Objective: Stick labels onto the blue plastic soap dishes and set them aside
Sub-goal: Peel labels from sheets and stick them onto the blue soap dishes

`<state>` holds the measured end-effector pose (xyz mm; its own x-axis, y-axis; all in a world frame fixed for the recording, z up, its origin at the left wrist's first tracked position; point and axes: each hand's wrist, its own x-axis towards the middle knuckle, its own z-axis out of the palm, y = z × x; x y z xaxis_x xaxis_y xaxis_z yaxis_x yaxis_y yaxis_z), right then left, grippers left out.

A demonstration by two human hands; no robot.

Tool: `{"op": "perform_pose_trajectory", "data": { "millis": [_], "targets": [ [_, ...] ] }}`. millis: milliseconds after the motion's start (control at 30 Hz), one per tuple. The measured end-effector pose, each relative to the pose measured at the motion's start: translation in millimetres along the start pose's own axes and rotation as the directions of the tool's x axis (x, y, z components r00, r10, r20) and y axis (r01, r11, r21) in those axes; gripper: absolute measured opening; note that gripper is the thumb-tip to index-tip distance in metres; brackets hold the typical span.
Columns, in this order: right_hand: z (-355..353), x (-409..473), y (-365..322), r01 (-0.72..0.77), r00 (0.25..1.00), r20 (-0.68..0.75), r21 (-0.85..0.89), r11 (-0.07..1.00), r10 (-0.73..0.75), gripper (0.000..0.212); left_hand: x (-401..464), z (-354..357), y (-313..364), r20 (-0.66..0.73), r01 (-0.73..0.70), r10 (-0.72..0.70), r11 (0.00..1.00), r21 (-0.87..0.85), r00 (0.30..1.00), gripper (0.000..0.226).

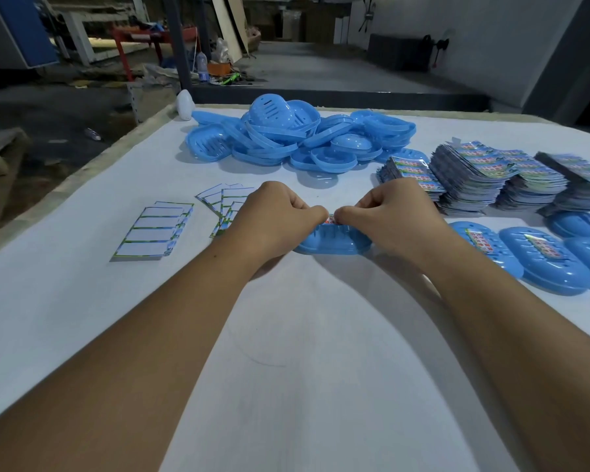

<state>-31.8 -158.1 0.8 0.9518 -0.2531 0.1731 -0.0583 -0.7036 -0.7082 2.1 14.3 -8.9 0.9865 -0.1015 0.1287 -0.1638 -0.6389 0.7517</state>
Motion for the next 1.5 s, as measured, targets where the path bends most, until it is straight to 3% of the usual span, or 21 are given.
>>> {"op": "perform_pose_trajectory", "data": {
  "millis": [667,900,1100,1200,1267,1333,1400,1500],
  "targets": [
    [2.4,-3.0,0.7,0.033,0.999,-0.03,-0.078,0.996,-0.035,0.028,-3.3,2.8,4.3,-0.024,-0.033,0.036,0.994,0.106,0.999,0.03],
    [1.1,-4.5,-1.4,0.041,0.997,-0.054,-0.191,0.981,-0.052,0.033,-4.1,2.6,4.7,-0.061,-0.064,0.074,0.986,0.152,0.995,0.032],
    [-2.5,-3.5,1.0,0.007,1.0,-0.019,-0.163,0.987,-0.011,0.034,-3.6,0.5,1.2,-0.06,-0.023,0.027,0.997,0.068,0.998,0.031],
    [-4.7,-2.2,5.5,-0.036,0.999,0.003,-0.007,0.999,0.036,0.035,-2.4,0.2,0.0,-0.08,0.003,-0.005,0.999,-0.035,0.997,0.027],
    [-5.7,-0.3,9.7,-0.01,0.997,-0.074,0.049,0.999,0.014,0.029,-0.2,-1.7,-0.1,-0.132,0.019,-0.032,0.995,-0.101,0.991,0.025],
    [-4.1,0.1,12.1,0.065,0.987,-0.145,-0.023,0.998,-0.068,0.023,1.6,-6.1,-0.3,-0.194,0.013,-0.034,0.994,-0.107,0.98,0.021],
    [0.5,-3.5,10.4,0.183,0.981,-0.058,-0.073,0.98,-0.187,0.038,3.2,-10.4,-1.8,-0.244,-0.016,0.0,0.998,-0.064,0.97,0.018],
    [9.4,-13.4,1.4,0.344,0.929,0.188,-0.117,0.932,-0.32,0.065,2.4,-13.2,-3.9,-0.285,-0.08,0.076,0.997,-0.003,0.955,0.012]
  ]
}}
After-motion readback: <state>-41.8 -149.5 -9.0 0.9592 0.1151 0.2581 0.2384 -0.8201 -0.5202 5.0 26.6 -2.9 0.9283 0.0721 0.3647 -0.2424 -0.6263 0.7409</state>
